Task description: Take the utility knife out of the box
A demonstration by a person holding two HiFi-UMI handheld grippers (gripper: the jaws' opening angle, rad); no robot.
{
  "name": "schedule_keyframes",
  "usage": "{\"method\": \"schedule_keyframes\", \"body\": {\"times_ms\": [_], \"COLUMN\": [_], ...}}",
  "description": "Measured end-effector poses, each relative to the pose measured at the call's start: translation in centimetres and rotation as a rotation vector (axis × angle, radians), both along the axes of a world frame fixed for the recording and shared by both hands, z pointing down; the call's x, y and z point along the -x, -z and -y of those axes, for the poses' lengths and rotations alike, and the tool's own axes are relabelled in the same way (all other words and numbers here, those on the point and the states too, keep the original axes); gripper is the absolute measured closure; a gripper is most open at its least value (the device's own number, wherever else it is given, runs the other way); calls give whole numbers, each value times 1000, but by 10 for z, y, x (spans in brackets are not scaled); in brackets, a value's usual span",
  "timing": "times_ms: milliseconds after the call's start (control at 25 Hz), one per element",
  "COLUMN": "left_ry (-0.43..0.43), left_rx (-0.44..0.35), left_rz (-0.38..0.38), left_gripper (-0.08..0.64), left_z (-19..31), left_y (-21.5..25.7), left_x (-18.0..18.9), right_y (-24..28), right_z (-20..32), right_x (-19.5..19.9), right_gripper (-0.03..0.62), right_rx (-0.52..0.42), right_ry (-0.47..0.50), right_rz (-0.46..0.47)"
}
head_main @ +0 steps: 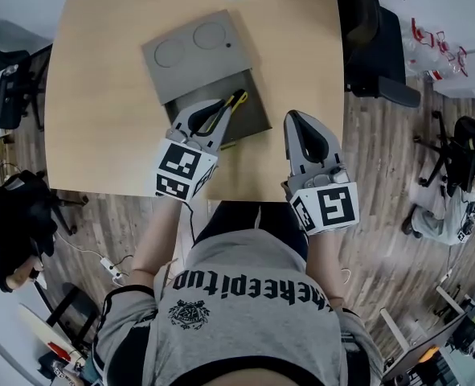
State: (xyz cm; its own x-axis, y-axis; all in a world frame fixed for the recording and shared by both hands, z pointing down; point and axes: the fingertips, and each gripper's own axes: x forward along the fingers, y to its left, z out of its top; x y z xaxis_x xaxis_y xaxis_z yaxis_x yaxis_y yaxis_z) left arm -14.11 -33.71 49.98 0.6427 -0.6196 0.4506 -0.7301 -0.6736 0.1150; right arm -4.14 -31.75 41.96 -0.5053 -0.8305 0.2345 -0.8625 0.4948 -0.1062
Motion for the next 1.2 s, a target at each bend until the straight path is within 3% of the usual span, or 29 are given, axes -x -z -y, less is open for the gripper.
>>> {"method": "schedule_keyframes", "body": {"times_ms": [280,600,1200], "left_ry": [-16,-55,-36], "left_rx": [94,216,336], "left_rz": [87,176,270], "left_gripper": [537,426,390], "left_z": [5,1,-1], "left_y": [-44,-87,-123], "left_x": [-10,-12,-7], "right_y": [-4,-6,-7], "right_z": [-1,-6,-8], "right_x": [-12,-19,-24], "right_gripper": [586,586,586], "right_rx": [12,19,30], "right_ry": [-22,-49,-65], "right_rz": [-9,-23,-37]}}
